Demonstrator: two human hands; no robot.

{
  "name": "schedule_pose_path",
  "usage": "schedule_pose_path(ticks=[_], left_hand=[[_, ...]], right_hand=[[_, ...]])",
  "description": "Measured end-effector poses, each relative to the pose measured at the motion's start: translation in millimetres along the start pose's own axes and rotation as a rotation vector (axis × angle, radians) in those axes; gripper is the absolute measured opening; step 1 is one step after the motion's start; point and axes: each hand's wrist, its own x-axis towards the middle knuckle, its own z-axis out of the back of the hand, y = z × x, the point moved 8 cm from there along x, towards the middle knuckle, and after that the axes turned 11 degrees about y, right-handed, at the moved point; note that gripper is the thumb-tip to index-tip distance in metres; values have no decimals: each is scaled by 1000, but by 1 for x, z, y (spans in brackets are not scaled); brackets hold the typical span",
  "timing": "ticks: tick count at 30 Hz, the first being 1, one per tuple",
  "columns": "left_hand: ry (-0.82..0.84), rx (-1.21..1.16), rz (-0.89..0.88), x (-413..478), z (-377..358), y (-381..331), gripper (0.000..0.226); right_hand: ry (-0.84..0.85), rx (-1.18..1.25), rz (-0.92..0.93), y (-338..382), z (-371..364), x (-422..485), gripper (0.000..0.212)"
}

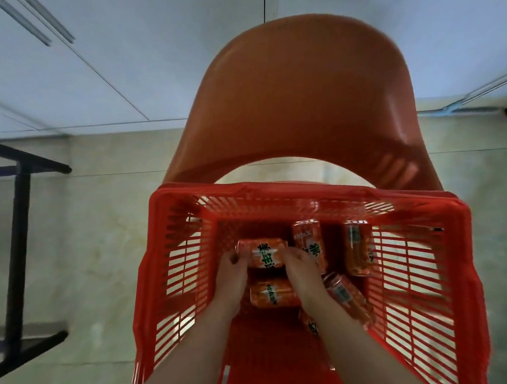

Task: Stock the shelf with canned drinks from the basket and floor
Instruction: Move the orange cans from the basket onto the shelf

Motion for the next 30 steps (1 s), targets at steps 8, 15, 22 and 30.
schedule_pose_path(ticks=[8, 15, 22, 30], left_hand=[[11, -65, -129, -40, 5, -24, 43], [104, 15, -265, -114, 11, -71, 37], [204, 195, -567, -235, 21, -124, 40], [464, 275, -693, -364, -1, -150, 51]], right_hand=[[-213, 121, 108, 19, 4, -35, 41], [-281, 329, 241, 42, -3, -117, 40], [-505, 547, 427, 48, -10, -237, 59], [-656, 634, 663, 67, 18, -393, 32]])
